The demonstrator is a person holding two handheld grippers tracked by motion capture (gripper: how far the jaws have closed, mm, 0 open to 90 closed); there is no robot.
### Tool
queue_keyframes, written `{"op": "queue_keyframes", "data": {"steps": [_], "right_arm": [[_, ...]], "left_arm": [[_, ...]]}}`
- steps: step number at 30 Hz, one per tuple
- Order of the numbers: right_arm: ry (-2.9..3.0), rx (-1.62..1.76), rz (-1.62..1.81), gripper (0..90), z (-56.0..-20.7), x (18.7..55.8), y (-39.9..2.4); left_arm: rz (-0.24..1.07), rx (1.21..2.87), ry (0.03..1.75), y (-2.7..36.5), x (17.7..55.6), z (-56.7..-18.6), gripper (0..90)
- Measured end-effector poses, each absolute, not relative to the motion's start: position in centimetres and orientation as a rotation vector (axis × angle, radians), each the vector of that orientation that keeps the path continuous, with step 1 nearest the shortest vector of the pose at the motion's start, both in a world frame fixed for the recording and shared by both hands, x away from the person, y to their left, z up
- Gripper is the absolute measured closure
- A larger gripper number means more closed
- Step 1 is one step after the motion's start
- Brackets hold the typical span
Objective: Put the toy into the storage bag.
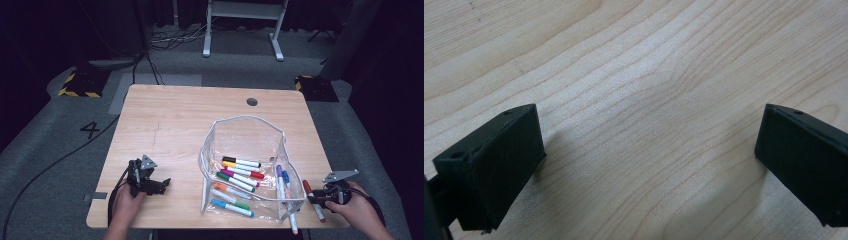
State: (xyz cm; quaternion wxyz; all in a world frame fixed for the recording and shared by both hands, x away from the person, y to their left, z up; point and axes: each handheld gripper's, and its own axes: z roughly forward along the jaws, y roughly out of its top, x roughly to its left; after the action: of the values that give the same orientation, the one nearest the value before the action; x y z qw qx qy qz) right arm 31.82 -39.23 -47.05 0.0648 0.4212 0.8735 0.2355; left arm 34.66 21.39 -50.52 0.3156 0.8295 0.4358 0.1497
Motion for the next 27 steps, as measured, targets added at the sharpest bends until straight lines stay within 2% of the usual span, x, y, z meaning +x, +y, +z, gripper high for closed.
{"op": "queue_keyframes", "data": {"steps": [3,12,27], "right_arm": [[2.617,1.301,0.671,76.1,-46.9,32.0,-39.4],[2.550,1.411,0.667,77.4,-46.2,32.5,-39.4],[2.531,1.256,0.938,77.4,-35.6,32.9,-38.5]], "left_arm": [[0.394,2.184,1.149,21.4,34.7,-50.5,0.0],[0.394,2.184,1.148,21.4,34.7,-50.5,0.0],[0.393,2.183,1.149,21.4,34.7,-50.5,0.0]]}}
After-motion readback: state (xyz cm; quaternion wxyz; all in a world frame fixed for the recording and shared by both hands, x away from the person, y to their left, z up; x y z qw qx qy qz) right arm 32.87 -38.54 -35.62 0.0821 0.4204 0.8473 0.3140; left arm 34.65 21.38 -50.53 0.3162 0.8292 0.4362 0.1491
